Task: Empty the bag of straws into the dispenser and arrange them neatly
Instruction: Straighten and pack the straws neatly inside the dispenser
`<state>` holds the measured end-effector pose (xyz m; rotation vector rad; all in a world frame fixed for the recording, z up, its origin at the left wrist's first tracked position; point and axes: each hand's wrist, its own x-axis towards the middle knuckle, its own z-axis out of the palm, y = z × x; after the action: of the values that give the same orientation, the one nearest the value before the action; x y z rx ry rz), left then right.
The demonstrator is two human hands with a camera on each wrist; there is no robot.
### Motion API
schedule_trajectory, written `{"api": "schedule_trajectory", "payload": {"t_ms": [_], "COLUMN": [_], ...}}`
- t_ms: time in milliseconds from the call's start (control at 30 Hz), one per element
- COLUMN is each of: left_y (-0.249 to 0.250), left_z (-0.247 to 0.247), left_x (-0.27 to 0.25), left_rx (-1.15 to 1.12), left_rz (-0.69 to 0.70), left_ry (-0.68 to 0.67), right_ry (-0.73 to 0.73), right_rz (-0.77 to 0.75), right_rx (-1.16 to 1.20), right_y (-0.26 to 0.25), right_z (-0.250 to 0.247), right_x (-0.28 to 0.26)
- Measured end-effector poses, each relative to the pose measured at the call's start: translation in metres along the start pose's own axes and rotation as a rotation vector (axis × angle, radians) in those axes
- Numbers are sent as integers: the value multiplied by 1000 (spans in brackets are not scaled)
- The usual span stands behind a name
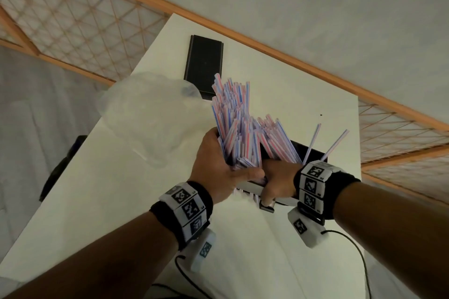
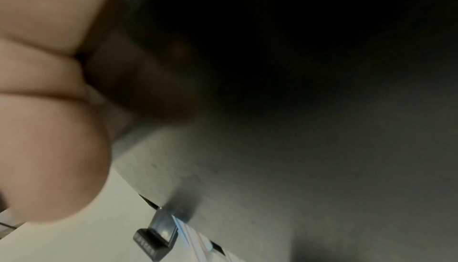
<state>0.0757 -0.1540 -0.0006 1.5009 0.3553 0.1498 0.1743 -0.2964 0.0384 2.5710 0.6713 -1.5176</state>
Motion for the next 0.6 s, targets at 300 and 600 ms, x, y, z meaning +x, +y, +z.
{"api": "schedule_trajectory", "payload": {"t_ms": [300, 600], "left_y": [2, -3], "left_z": [0, 4], "left_x": [1, 1], "left_rx": [29, 289], "left_rz": [18, -3], "left_ry": [21, 85], "right_ry": [182, 236], "right_rz": [-191, -235], "right_rx": [190, 201], "right_y": [1, 9], "right_z": [3, 9], "right_x": [-16, -16]}}
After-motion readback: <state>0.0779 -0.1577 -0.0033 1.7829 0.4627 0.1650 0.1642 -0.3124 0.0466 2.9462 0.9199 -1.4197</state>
